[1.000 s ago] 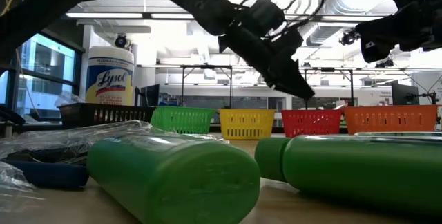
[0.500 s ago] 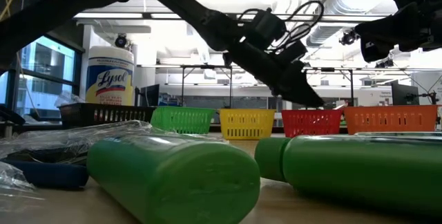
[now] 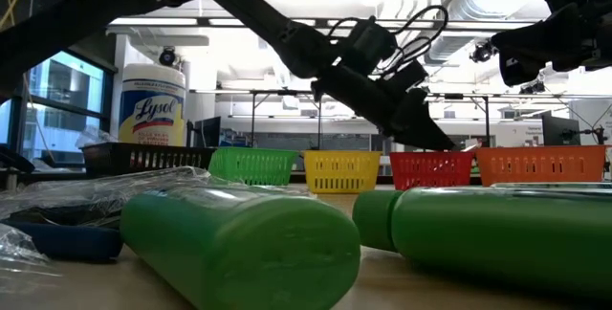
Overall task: Pick & Place Travel size toiletries
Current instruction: Put the left black hair comb into the red bin
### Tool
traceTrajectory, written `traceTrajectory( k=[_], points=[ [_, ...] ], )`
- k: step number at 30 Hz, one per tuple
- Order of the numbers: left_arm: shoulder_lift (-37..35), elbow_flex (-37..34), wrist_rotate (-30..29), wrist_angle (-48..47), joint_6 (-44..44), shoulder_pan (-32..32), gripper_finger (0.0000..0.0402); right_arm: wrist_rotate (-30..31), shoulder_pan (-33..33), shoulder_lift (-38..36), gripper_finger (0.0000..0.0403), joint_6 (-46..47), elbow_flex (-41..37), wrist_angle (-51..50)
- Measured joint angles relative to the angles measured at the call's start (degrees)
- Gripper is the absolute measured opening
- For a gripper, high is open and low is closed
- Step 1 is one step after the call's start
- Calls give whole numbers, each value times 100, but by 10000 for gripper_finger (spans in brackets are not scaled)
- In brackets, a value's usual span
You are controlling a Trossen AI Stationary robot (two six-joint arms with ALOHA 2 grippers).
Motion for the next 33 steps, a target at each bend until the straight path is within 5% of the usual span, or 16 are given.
traceTrajectory(
  k=[13,20,25,33],
  points=[
    [-350,-18,-45,-228,191,28,235,15,0,0,2,15,-1,-4],
    [-1578,-15,-163,-2163,481,21,235,10,1,2,2,17,-1,-4],
    [-2761,-79,-1273,-3384,483,-211,230,77,1,2,2,50,0,-11],
    [-5196,-1712,-2346,-3302,355,-727,150,160,-1,2,2,85,0,-24]
  ],
)
